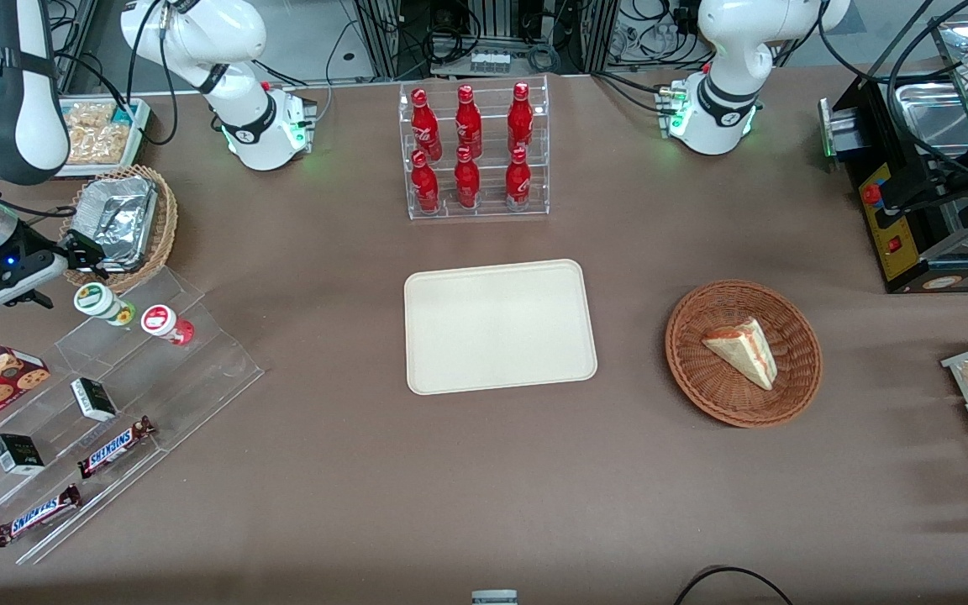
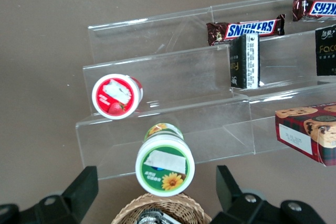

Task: Place green gum on tray
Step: 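Lower the right gripper onto the green-labelled gum jar on the acrylic stand, then close the right gripper on the green gum jar and lift it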

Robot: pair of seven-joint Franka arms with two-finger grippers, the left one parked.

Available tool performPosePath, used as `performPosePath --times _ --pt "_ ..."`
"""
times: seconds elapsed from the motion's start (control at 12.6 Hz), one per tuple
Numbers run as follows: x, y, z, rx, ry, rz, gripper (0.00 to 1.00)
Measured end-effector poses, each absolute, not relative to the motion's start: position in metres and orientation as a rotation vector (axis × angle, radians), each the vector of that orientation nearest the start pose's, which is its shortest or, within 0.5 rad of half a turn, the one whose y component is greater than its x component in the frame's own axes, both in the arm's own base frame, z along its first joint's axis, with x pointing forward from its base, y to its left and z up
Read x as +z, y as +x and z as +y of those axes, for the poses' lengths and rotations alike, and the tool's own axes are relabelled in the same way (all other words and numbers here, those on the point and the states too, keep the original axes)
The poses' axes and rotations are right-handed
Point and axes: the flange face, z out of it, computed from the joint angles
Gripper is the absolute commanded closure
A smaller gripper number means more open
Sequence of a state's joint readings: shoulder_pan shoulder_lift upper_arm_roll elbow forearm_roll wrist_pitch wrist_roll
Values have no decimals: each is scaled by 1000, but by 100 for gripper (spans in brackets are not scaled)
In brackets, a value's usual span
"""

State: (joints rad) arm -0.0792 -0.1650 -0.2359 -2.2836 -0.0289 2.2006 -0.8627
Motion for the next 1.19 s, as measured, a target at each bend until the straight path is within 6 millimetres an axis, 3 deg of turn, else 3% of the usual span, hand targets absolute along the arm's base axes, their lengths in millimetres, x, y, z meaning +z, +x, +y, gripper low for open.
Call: performPosePath --times 0.47,1.19 --pt "399 473 -166 -78 -3048 -858 0" --pt "385 476 -165 -63 -3047 -863 1"
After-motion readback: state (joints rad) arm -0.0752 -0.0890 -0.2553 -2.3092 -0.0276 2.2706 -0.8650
